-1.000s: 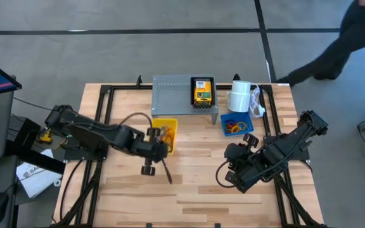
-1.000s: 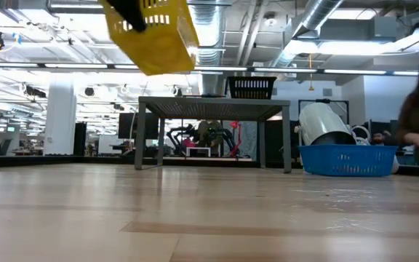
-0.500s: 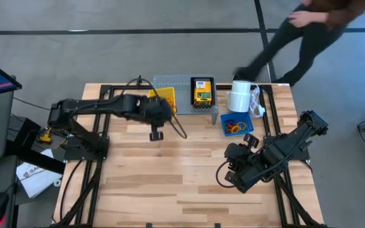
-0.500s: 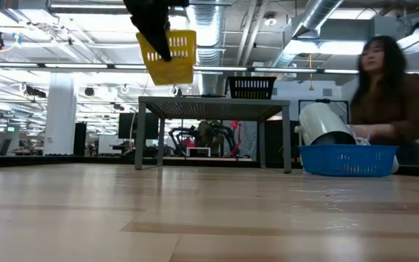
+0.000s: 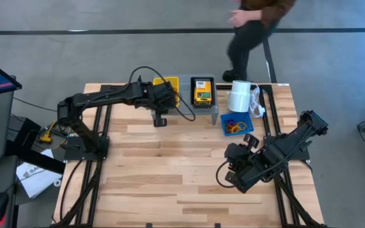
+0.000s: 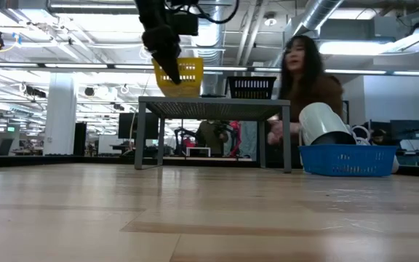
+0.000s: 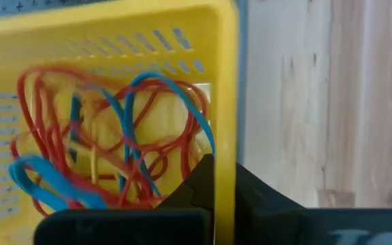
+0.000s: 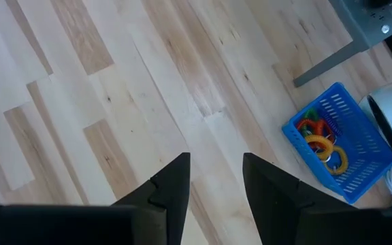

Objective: Pick & Place Office Desk Supplies
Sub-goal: Put the yellow basket on the shelf

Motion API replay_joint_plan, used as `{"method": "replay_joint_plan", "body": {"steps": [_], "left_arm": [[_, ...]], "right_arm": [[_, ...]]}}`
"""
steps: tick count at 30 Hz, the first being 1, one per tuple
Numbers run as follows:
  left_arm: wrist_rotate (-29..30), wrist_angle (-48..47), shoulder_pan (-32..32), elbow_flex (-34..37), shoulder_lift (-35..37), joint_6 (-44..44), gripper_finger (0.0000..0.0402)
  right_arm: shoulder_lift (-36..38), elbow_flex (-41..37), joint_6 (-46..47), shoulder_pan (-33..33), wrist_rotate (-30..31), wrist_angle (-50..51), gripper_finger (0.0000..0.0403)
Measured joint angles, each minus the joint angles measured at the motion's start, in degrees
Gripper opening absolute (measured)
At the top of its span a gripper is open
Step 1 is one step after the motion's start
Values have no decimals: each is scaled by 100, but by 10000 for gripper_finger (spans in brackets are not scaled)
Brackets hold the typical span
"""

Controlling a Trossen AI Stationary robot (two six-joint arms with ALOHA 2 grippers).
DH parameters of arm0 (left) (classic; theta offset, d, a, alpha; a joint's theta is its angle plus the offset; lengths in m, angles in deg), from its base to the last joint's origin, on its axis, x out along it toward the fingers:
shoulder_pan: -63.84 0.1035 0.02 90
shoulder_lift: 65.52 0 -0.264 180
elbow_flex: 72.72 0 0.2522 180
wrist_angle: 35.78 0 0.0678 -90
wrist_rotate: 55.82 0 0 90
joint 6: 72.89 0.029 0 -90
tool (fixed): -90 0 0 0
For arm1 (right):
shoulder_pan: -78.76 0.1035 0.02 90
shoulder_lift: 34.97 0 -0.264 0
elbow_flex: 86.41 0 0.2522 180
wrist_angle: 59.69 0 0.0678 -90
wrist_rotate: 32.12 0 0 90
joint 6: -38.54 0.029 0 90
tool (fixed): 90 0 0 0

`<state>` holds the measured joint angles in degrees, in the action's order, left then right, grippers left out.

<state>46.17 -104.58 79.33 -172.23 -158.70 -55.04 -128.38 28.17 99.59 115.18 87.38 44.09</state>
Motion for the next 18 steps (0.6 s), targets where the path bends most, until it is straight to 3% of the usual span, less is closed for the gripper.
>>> {"method": "replay_joint_plan", "body": {"steps": [9, 18], "left_arm": [[-68, 92, 105, -541, -494, 163, 0], [-214, 263, 105, -597, -777, 163, 0]], "right_arm": [[0, 0, 36, -2, -246, 0, 132], [0, 0, 71, 66, -265, -1, 132]]}}
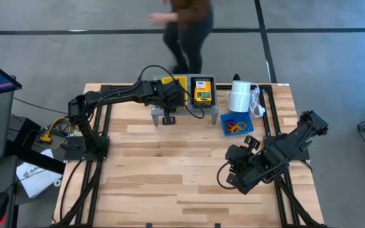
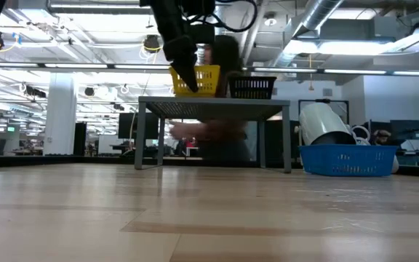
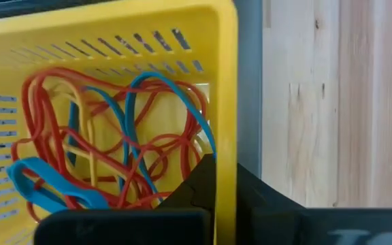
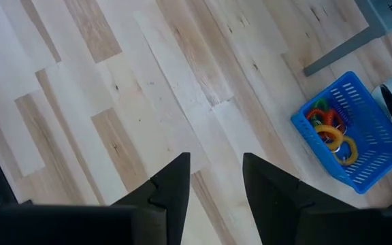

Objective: Pick & Place Office Desk Supplies
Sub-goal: Put the yellow basket on the shelf

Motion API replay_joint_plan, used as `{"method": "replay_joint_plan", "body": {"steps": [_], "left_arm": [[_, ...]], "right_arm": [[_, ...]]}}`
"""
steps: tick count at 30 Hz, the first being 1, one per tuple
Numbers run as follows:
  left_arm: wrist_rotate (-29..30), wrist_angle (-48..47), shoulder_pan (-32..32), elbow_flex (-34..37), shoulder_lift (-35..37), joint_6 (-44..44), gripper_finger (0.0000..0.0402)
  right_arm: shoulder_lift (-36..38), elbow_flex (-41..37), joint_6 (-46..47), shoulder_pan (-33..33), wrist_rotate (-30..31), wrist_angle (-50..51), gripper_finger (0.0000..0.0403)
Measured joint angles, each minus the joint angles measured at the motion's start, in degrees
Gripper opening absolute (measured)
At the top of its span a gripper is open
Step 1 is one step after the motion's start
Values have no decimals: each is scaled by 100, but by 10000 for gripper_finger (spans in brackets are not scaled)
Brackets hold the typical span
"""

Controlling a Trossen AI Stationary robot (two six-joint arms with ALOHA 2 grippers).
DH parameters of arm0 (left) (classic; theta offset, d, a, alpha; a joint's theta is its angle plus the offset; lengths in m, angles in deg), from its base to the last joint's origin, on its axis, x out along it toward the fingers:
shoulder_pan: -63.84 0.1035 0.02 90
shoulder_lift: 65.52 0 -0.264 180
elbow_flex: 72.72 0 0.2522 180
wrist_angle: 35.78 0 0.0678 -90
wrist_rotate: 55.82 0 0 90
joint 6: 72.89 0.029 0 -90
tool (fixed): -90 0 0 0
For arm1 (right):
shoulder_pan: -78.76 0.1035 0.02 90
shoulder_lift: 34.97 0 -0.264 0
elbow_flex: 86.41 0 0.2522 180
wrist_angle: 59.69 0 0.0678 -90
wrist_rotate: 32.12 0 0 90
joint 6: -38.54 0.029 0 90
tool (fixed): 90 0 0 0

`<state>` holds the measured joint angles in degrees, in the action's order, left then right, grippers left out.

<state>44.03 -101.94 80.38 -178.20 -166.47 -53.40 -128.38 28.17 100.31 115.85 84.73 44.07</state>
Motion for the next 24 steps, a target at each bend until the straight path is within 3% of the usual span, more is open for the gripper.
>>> {"method": "replay_joint_plan", "body": {"steps": [24], "left_arm": [[-319, 381, -9, 0, -13, -164, 0]], "right_arm": [[0, 0, 84, 41, -18, 1, 132]]}}
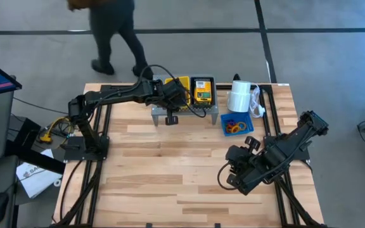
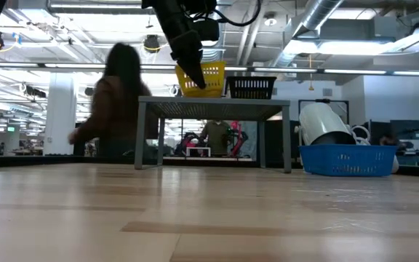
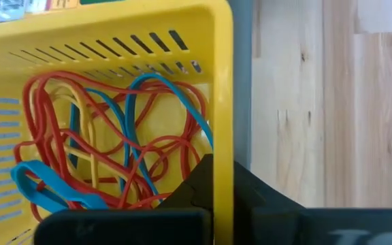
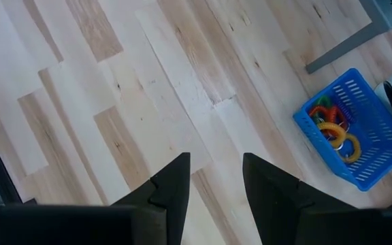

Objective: Pick & Place Office Desk Supplies
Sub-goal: Put the yellow basket on the shelf

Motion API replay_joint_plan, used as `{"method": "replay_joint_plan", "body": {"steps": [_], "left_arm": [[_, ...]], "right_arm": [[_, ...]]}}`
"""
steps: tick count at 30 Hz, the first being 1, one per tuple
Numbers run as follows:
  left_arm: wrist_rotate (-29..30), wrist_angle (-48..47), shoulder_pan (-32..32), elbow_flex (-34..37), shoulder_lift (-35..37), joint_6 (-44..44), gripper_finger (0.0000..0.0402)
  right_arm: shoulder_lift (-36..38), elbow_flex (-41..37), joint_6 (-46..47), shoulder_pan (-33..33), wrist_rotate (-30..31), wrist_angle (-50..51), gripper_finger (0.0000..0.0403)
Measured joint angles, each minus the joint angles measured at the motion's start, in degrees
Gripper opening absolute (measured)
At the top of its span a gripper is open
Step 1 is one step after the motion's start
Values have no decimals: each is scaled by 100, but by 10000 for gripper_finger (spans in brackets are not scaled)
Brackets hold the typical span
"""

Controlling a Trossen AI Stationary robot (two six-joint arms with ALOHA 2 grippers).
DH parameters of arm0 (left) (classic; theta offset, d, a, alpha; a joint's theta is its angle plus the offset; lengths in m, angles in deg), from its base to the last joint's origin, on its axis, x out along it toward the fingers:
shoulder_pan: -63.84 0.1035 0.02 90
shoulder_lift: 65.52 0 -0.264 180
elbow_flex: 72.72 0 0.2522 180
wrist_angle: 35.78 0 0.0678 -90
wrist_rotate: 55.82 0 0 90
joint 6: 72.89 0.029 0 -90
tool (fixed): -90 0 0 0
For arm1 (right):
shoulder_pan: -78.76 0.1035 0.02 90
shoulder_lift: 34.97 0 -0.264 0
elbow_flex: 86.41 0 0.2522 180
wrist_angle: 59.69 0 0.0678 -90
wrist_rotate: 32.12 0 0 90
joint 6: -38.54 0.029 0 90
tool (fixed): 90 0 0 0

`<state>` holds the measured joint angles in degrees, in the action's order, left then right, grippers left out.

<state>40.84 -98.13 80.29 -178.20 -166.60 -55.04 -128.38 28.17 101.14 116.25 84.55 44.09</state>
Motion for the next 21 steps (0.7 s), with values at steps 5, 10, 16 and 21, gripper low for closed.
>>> {"method": "replay_joint_plan", "body": {"steps": [5, 10, 16, 21], "left_arm": [[-18, 1, 0, 0, 0, -11, 0], [-18, 21, 2, 0, -2, -11, 0], [-62, 162, 2, 41, -133, -16, 0], [-62, 201, 2, 46, -133, -16, 0]], "right_arm": [[0, 0, 2, 2, -136, 0, 132], [0, 0, 44, 36, -144, 0, 132], [0, 0, 187, 49, -153, -1, 132], [0, 0, 247, 162, -181, -2, 132]]}}
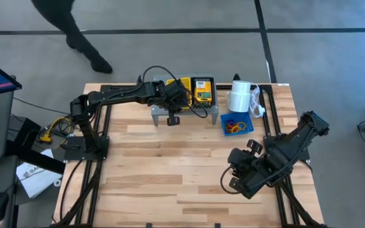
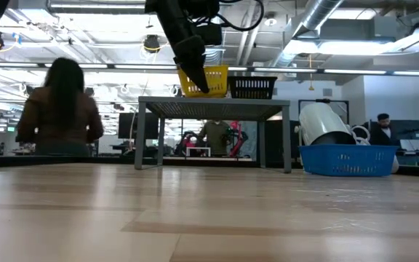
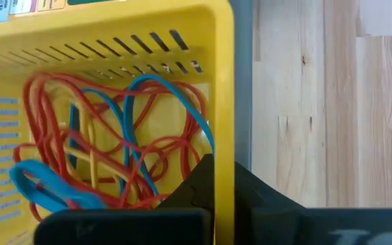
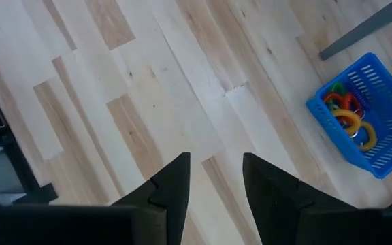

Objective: Pick & Place Office Desk Supplies
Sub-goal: Put the yellow basket on the shelf

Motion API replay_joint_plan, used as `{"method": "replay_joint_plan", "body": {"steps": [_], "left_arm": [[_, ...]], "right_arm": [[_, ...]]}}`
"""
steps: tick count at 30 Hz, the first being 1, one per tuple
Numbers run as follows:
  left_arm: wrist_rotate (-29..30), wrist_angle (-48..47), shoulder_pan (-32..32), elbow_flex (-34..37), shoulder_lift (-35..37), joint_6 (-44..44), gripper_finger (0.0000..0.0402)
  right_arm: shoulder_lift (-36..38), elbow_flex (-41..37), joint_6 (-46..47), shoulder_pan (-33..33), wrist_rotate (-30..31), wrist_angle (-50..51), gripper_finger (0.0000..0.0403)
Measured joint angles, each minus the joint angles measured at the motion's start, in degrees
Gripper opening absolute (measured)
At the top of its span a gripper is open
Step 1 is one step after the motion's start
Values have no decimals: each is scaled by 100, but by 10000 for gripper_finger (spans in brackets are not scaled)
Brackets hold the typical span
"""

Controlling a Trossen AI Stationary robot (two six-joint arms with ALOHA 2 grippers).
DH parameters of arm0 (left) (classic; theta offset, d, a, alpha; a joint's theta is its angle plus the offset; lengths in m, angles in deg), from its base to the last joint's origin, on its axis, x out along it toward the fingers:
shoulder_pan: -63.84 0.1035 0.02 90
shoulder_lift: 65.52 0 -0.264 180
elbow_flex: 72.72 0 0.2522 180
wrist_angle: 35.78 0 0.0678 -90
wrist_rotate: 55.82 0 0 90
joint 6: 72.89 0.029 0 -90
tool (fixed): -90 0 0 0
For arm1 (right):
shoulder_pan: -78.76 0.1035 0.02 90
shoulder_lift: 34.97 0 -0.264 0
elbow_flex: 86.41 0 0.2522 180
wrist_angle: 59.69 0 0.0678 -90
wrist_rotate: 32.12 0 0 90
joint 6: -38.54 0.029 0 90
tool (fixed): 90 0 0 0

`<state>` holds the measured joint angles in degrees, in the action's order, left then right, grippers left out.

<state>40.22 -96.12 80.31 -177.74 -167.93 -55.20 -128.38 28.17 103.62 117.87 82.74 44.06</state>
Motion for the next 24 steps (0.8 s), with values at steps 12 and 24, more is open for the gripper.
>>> {"method": "replay_joint_plan", "body": {"steps": [12, 24], "left_arm": [[187, 0, 0, 2, -35, -82, 17], [306, -36, -9, 2, 5, -149, 107]], "right_arm": [[0, 0, 201, 100, -3, 2, 132], [0, 0, 199, 100, -11, 2, 132]]}}
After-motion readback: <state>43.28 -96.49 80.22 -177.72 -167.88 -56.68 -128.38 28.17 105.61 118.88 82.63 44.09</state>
